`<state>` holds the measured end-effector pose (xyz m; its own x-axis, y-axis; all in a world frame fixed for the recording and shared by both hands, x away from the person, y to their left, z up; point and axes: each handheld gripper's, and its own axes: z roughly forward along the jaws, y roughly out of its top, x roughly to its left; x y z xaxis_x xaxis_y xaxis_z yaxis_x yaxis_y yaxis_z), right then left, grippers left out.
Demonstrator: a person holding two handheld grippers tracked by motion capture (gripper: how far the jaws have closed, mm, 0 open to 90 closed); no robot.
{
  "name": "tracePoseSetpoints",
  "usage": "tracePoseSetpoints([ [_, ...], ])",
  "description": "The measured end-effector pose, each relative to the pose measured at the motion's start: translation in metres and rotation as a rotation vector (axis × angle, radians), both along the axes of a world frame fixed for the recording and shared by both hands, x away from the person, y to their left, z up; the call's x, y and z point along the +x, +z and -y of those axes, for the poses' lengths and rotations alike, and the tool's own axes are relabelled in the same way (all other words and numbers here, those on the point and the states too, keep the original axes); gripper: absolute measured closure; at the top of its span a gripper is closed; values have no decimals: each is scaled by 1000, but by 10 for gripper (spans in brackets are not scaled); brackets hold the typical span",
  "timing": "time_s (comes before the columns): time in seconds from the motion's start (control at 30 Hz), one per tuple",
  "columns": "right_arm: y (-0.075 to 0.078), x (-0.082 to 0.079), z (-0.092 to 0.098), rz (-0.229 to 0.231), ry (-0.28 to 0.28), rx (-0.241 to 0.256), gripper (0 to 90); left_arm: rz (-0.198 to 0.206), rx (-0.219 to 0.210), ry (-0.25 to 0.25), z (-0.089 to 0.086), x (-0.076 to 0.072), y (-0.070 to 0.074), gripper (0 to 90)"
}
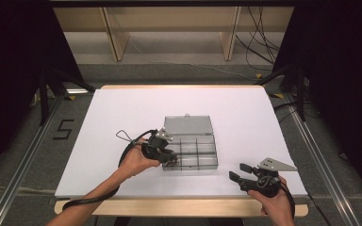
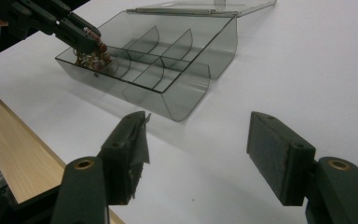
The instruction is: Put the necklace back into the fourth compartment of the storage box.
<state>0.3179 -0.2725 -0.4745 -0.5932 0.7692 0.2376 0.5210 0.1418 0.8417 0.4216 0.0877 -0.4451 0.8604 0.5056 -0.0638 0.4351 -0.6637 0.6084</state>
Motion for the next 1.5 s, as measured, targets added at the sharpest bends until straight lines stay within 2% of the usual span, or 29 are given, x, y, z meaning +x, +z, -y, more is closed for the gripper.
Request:
tracePoseSetpoints([
  [0.13, 0, 0, 0, -2, 4, 14, 391, -5, -2, 11, 0, -1, 0, 767],
  [0.17, 0, 0, 0, -4, 3, 14, 390, -5, -2, 11, 0, -1, 0, 756],
  [0.2, 0, 0, -1, -18, 4, 25, 390, -15, -21, 21, 0, -1, -1, 743],
  [0.23, 0, 0, -1, -17, 5, 26, 390, -17, -11, 15, -1, 0, -1, 736],
  [0.37, 0, 0, -1, -15, 7, 29, 390, -13, -20, 32, -4, 0, 2, 671],
  [0.4, 0, -1, -1, -15, -4, 10, 390, -10, -53, 52, -6, -1, 4, 653],
  [0.47, 0, -1, -2, -25, -4, 14, 389, -9, -51, 46, -8, -1, 6, 645],
  [0.53, 0, 0, -1, -3, -4, 1, 389, -5, -105, 83, -10, -4, 7, 630],
  [0.6, 0, 0, 0, -3, 0, 15, 389, -3, -125, 97, -12, -5, 8, 617],
  [0.63, 0, 0, 0, -3, 0, 15, 389, -3, -125, 97, -12, -5, 8, 618],
  [0.77, 0, 1, 1, 0, -3, 1, 389, 2, -177, 122, -17, -6, 12, 617],
  [0.83, 0, 0, 1, -7, -6, 1, 389, 6, -157, 108, -20, -6, 13, 614],
  [0.87, 1, 0, 2, -5, -6, 4, 389, 4, -177, 127, -19, -8, 12, 611],
  [0.9, 1, 0, 2, -3, -7, 5, 389, 8, -161, 112, -21, -9, 12, 608],
  [0.93, 0, 1, 2, 1, -9, 16, 389, 4, -177, 126, -20, -10, 11, 604],
  [1.0, 1, 1, 2, 4, -8, 18, 389, 3, -175, 121, -22, -11, 11, 586],
  [1.07, 1, 1, 2, -2, -9, 26, 388, 6, -208, 145, -24, -16, 11, 572],
  [1.13, 1, 1, 2, -10, -12, 28, 388, 6, -210, 154, -28, -18, 11, 545],
  [1.17, 2, 1, 2, -3, -17, 14, 388, 11, -232, 172, -29, -19, 11, 531],
  [1.2, 2, 1, 3, 2, -14, 7, 387, 45, -236, 140, -32, -18, 10, 525],
  [1.23, 3, 1, 4, 1, -18, 7, 387, 17, -244, 185, -34, -23, 11, 513],
  [1.37, 4, 1, 4, 1, -34, 12, 385, 28, -255, 213, -41, -27, 8, 473],
  [1.4, 4, -1, 0, -38, -35, 54, 381, 29, -245, 221, -44, -29, 6, 463],
  [1.47, 4, 1, 0, -14, -24, 35, 377, 26, -270, 261, -46, -30, 1, 455],
  [1.5, 5, 0, -1, -30, -29, 46, 376, 25, -247, 266, -47, -31, -1, 447],
])
